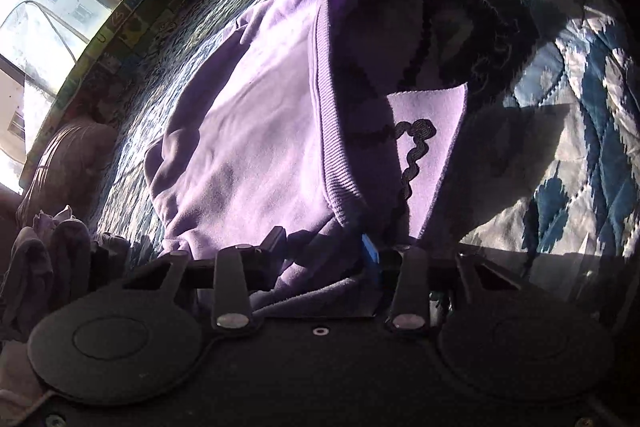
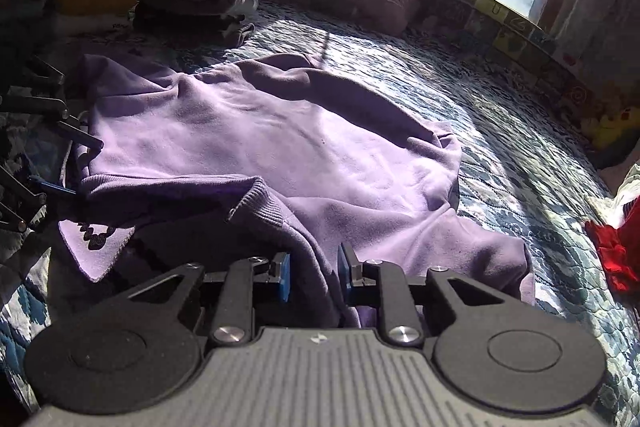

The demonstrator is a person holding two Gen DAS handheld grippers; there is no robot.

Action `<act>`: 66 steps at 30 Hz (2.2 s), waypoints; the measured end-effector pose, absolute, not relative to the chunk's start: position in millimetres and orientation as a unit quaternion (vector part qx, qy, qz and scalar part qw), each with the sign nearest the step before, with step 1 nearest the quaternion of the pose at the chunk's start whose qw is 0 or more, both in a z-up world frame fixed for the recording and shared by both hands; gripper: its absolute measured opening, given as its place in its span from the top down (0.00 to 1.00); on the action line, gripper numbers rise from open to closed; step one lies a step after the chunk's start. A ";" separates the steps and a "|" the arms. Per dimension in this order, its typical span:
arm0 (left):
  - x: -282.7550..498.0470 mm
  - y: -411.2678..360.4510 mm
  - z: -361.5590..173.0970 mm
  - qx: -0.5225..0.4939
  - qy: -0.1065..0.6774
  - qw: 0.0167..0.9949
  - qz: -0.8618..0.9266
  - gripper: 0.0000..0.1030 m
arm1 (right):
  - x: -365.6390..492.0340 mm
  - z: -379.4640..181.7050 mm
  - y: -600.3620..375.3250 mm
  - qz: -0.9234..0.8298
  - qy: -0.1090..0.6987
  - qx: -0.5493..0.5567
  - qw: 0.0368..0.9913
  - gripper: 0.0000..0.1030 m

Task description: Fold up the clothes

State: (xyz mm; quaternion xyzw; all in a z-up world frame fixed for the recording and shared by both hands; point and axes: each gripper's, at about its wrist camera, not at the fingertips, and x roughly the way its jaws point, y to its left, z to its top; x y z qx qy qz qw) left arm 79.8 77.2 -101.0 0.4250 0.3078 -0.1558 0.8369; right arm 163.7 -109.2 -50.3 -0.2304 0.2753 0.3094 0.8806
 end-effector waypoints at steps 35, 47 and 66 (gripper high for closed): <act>34.9 80.9 -111.9 0.509 0.268 0.785 -0.229 0.91 | 65.8 -116.0 -114.9 0.432 0.120 -0.606 0.657 0.87; 44.2 80.5 -94.8 0.445 0.258 0.834 -0.200 0.89 | 63.3 -93.8 -105.9 0.406 0.081 -0.578 0.703 0.80; 10.1 88.1 -43.8 0.286 0.305 0.866 -0.272 0.59 | 100.5 -26.3 -164.3 0.446 0.260 -0.375 0.770 0.64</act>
